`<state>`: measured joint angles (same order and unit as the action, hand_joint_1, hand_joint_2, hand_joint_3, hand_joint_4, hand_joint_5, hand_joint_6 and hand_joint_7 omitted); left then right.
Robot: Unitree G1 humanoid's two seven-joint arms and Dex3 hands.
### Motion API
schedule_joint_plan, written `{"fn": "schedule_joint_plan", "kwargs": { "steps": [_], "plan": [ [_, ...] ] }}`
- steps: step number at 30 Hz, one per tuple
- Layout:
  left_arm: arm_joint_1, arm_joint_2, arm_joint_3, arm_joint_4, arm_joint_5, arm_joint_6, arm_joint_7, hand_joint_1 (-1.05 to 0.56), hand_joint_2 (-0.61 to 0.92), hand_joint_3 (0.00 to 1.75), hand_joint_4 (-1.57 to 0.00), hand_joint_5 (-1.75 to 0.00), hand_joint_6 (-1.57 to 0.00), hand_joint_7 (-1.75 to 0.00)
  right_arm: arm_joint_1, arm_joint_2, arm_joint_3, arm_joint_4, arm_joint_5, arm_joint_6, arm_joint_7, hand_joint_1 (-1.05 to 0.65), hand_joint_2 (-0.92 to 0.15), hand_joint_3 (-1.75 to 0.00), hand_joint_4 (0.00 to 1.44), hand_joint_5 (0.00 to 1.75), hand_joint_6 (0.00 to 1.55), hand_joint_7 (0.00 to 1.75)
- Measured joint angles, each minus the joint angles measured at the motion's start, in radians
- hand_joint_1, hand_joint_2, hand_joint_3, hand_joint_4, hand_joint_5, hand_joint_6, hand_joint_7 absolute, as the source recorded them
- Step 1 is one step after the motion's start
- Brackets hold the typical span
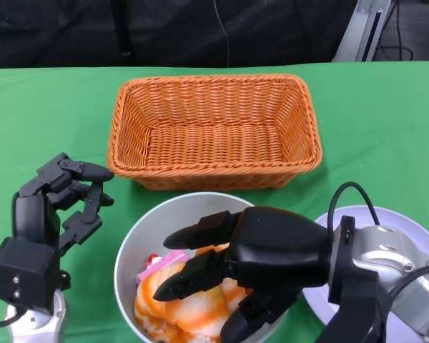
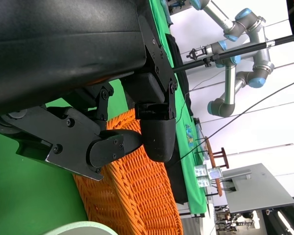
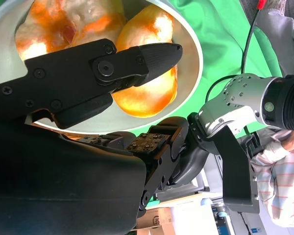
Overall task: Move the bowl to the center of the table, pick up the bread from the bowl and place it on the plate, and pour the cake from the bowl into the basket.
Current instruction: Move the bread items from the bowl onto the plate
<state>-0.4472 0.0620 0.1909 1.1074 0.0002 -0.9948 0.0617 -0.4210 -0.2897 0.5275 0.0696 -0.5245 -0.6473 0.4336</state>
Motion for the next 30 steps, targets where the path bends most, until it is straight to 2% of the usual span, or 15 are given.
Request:
{"fn": "schedule_joint_plan", "kwargs": {
  "steps": [10,15,30],
  "plan": [
    [0.0,0.0,-0.001,-0.001,0.004,0.001,0.006,-0.13,0.75,0.73,-0.8,-1.38,-0.83,-1.12,-0.002,-0.02,0.004,0.001,0.008,0.004,0.052,-0.88,-0.92,-0.19,0.54,0.01,0.61,0.0],
    [0.002,0.0,-0.01,-0.018,0.028,0.014,0.037,-0.12,0.76,0.73,-0.8,-1.37,-0.84,-1.11,-0.002,-0.021,0.004,-0.004,0.023,0.019,0.081,-0.86,-0.92,-0.16,0.54,0.01,0.62,0.01],
    [0.016,-0.008,-0.021,-0.035,0.037,0.023,0.064,-0.11,0.78,0.69,-0.81,-1.36,-0.86,-1.08,0.0,-0.024,0.012,-0.012,0.012,0.034,0.088,-0.85,-0.92,-0.12,0.51,0.0,0.61,0.0]
  ]
}}
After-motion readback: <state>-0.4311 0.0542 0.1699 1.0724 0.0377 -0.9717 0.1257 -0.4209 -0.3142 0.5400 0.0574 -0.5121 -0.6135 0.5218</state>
